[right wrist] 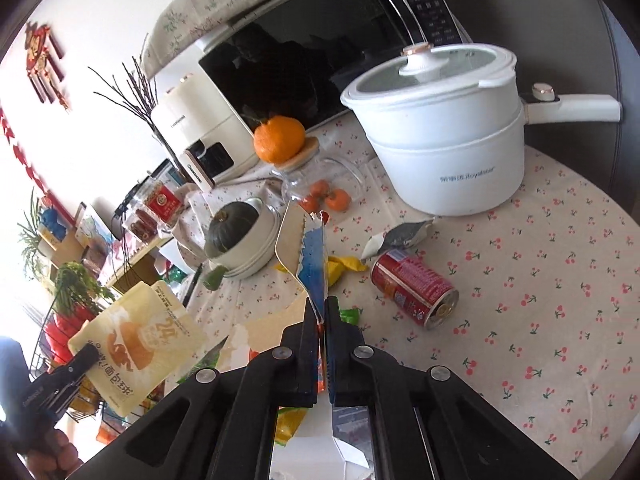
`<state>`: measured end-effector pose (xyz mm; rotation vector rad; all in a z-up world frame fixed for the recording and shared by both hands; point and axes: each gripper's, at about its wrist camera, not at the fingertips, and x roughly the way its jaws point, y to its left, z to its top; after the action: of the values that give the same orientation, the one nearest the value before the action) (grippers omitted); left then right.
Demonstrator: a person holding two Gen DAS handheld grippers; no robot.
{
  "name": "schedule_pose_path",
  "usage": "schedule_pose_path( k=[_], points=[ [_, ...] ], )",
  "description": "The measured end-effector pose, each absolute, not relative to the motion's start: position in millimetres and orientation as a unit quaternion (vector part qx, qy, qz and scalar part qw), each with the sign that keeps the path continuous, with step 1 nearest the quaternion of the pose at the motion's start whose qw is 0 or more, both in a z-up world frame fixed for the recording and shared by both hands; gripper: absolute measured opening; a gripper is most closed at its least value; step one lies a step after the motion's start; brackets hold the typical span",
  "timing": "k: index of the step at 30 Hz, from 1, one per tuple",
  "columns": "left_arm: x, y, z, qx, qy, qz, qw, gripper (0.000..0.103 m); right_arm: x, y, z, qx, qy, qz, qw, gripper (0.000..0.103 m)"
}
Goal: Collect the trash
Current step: 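Carry the paper bag and carton to the white bin and open both grippers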
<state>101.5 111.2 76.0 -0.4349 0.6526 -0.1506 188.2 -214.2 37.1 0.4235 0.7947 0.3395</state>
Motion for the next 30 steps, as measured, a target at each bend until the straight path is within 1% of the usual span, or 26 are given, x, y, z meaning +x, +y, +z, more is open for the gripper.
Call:
schedule_pose_path(
  k=[7,13,22,30],
  points=[
    [88.8,75.2,85.5,-0.198,0.315,-0.137,0.918,0.004,136.6,-263.2,83.6,0.190,0.340,0.155,0.908,0.003],
    [79.4,20.6,78.8,-0.166,0.338,-0.198,0.905,0.004,86.8,-328.1,95.3,0.177,0.338,0.109,0.918,0.003],
    [54.3,-77.3,51.4,-0.092,0.386,-0.295,0.869,0.004,21.8,-424.0,79.7,0.169,0.378,0.004,0.910,0.003],
    [30.1,-148.9,25.0,-0.048,0.422,-0.371,0.826,0.004,-10.9,-459.6,35.5,0.127,0.448,-0.054,0.883,0.003]
  ],
)
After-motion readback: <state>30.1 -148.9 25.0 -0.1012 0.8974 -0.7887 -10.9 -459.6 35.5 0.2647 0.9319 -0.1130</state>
